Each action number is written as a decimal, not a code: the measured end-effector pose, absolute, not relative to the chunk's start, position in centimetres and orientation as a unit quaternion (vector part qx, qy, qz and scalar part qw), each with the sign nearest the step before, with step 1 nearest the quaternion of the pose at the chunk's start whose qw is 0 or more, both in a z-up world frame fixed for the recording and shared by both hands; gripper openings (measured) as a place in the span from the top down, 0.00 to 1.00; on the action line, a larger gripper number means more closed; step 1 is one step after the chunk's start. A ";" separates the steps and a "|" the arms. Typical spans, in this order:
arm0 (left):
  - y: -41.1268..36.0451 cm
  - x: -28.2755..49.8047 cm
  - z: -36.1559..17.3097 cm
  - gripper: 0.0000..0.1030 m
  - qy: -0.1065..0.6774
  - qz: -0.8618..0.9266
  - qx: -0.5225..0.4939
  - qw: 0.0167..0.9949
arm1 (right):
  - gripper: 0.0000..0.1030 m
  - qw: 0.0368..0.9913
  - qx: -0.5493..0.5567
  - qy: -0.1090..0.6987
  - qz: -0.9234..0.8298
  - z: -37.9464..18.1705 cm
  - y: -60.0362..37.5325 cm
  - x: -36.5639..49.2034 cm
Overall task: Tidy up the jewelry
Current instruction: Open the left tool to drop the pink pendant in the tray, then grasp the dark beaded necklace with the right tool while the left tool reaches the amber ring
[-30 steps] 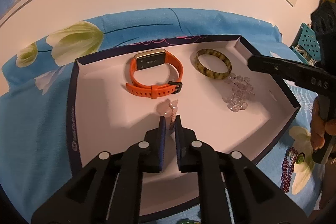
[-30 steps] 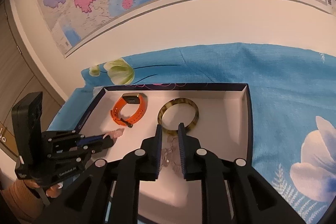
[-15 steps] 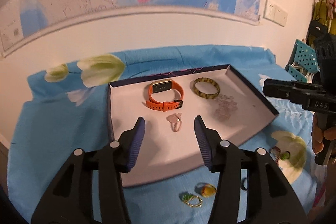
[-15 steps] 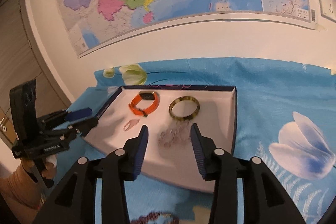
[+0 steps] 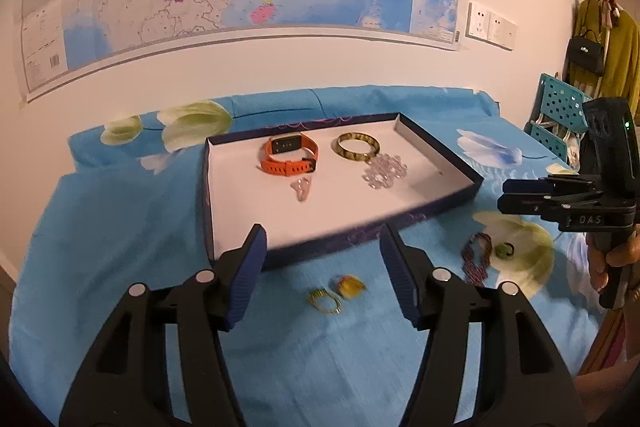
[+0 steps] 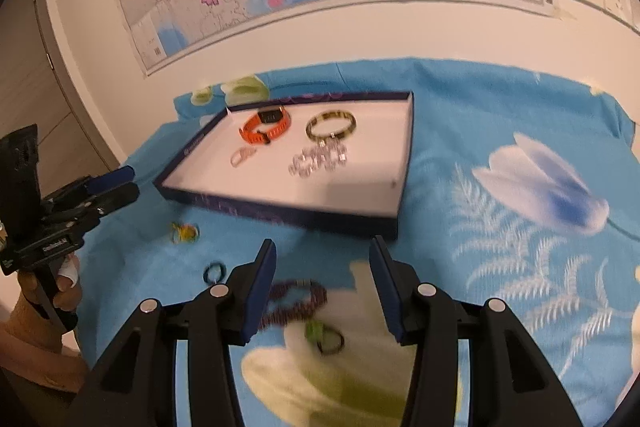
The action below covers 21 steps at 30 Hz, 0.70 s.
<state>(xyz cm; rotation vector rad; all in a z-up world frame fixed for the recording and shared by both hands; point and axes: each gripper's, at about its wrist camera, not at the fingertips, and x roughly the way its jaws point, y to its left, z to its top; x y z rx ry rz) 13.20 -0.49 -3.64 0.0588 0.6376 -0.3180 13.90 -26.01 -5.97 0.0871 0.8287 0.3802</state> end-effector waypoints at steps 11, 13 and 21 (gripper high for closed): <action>-0.7 9.9 -5.4 0.40 0.325 -0.159 0.033 0.932 | 0.55 0.887 0.030 0.426 0.177 -8.1 -25.9 11.3; -0.5 9.8 -5.8 0.40 0.333 -0.156 0.033 0.929 | 0.55 0.886 0.029 0.427 0.177 -8.3 -25.8 11.1; -0.9 10.4 -6.9 0.40 0.350 -0.155 0.040 0.923 | 0.55 0.886 0.015 0.424 0.185 -8.1 -24.8 11.7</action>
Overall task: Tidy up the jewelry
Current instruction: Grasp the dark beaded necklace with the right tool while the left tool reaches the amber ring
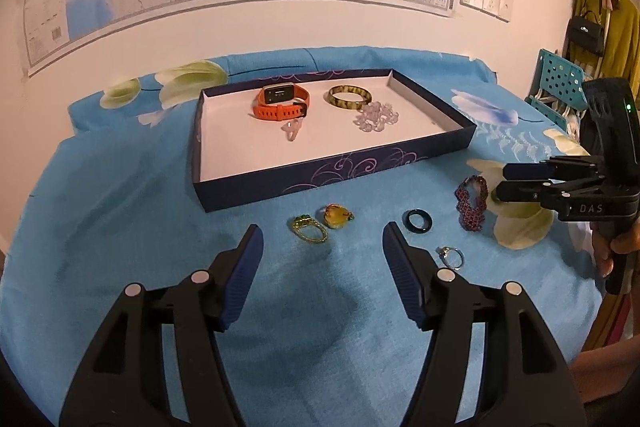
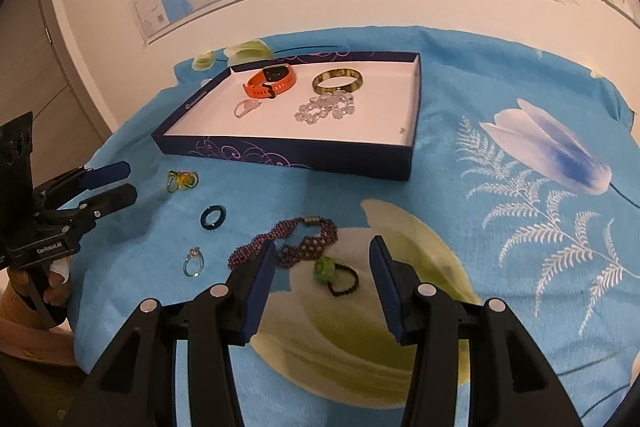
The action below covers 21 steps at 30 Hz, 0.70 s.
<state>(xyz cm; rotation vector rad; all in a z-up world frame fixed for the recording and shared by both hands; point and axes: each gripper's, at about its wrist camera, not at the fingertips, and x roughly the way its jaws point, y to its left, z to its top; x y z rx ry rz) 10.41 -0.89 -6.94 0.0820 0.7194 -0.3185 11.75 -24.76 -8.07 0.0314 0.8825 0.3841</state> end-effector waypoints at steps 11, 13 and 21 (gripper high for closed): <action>-1.5 11.8 -6.9 0.42 0.361 -0.166 0.040 0.917 | 0.45 0.873 -0.003 0.448 0.195 -9.0 -22.6 13.3; -1.8 12.0 -6.9 0.42 0.361 -0.168 0.046 0.916 | 0.42 0.871 -0.009 0.449 0.200 -9.1 -22.2 13.3; -3.1 12.7 -7.1 0.42 0.363 -0.173 0.078 0.912 | 0.42 0.872 -0.059 0.447 0.191 -9.3 -20.5 13.2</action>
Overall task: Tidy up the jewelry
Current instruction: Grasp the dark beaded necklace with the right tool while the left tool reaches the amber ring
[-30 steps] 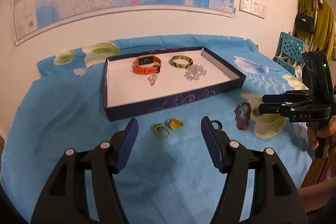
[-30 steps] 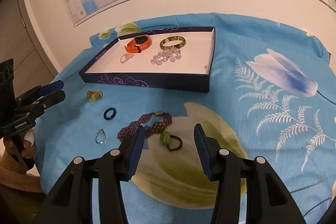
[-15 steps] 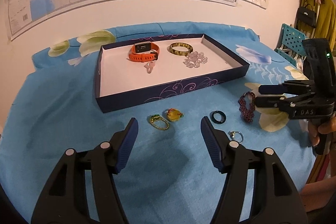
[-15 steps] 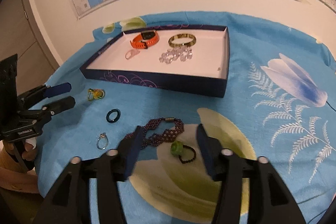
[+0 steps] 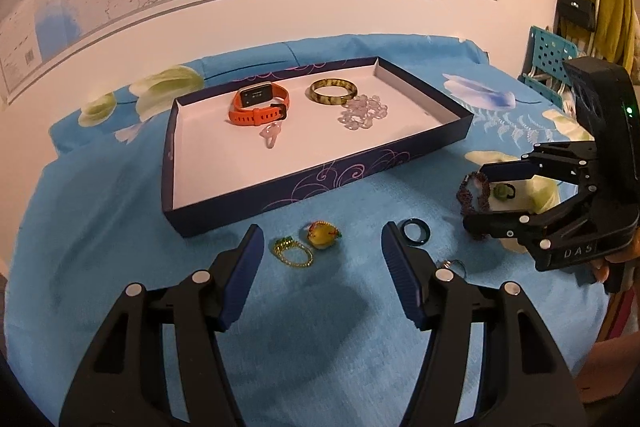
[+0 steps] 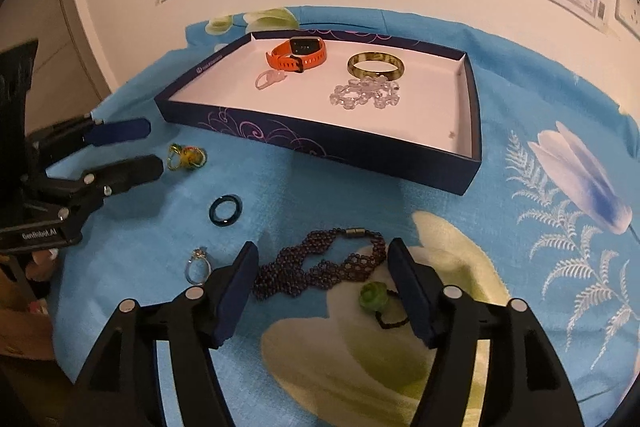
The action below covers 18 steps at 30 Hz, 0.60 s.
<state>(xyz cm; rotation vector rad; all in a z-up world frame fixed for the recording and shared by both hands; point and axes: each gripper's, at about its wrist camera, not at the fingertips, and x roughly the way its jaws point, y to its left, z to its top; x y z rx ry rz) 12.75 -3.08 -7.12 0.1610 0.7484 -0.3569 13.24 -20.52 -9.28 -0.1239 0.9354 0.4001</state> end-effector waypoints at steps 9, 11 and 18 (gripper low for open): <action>-3.6 13.6 -7.2 0.46 0.362 -0.190 0.098 0.907 | 0.85 0.875 -0.071 0.442 0.187 -9.2 -20.7 13.1; -3.6 14.0 -7.3 0.48 0.364 -0.193 0.101 0.905 | 0.89 0.875 -0.060 0.443 0.187 -9.2 -21.0 13.2; -3.5 15.2 -7.7 0.62 0.376 -0.209 0.105 0.897 | 0.92 0.875 -0.026 0.443 0.193 -9.0 -21.8 13.1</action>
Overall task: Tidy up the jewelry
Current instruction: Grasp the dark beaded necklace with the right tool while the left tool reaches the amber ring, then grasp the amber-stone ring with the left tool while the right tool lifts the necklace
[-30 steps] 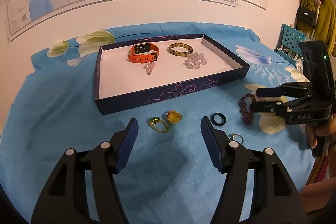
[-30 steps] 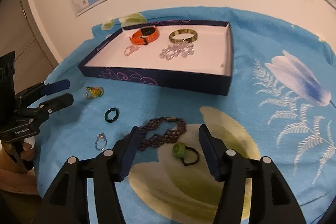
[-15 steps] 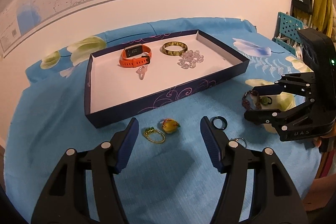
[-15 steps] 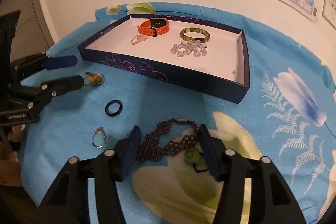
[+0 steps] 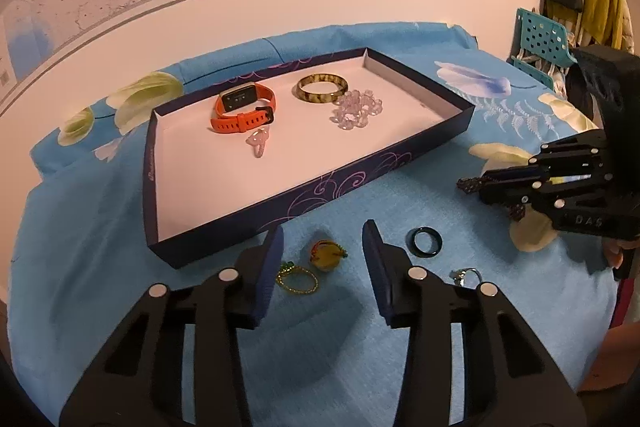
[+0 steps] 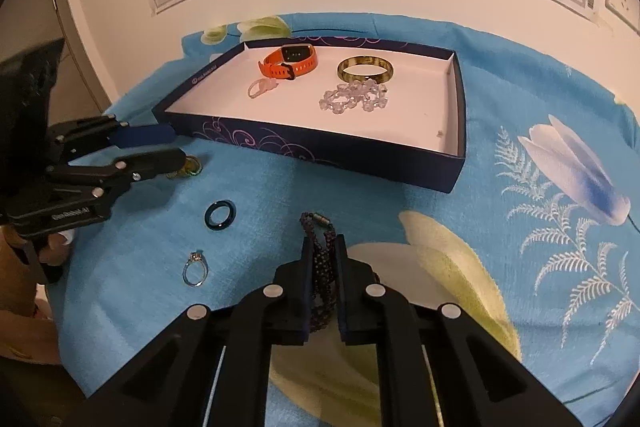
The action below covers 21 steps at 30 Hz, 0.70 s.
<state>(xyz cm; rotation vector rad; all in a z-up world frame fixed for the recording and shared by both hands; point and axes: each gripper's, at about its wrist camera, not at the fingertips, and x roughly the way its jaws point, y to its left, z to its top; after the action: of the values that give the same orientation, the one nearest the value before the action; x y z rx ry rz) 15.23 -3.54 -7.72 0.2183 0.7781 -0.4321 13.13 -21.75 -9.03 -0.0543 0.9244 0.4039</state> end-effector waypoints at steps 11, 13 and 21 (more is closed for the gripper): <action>-4.3 15.8 -9.0 0.77 0.406 -0.217 0.119 0.880 | 0.92 0.878 0.011 0.429 0.212 -8.0 -22.3 13.1; -4.3 15.8 -9.2 0.80 0.412 -0.219 0.118 0.877 | 0.92 0.879 0.014 0.425 0.215 -7.7 -22.3 13.1; -4.4 15.6 -9.3 0.81 0.417 -0.218 0.116 0.875 | 0.92 0.881 0.030 0.416 0.222 -7.0 -22.3 13.3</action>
<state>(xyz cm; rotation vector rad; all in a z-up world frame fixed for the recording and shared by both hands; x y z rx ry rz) 15.64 -4.37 -9.31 0.2426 0.8696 -0.4546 13.32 -22.30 -6.99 0.0632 0.8675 0.4626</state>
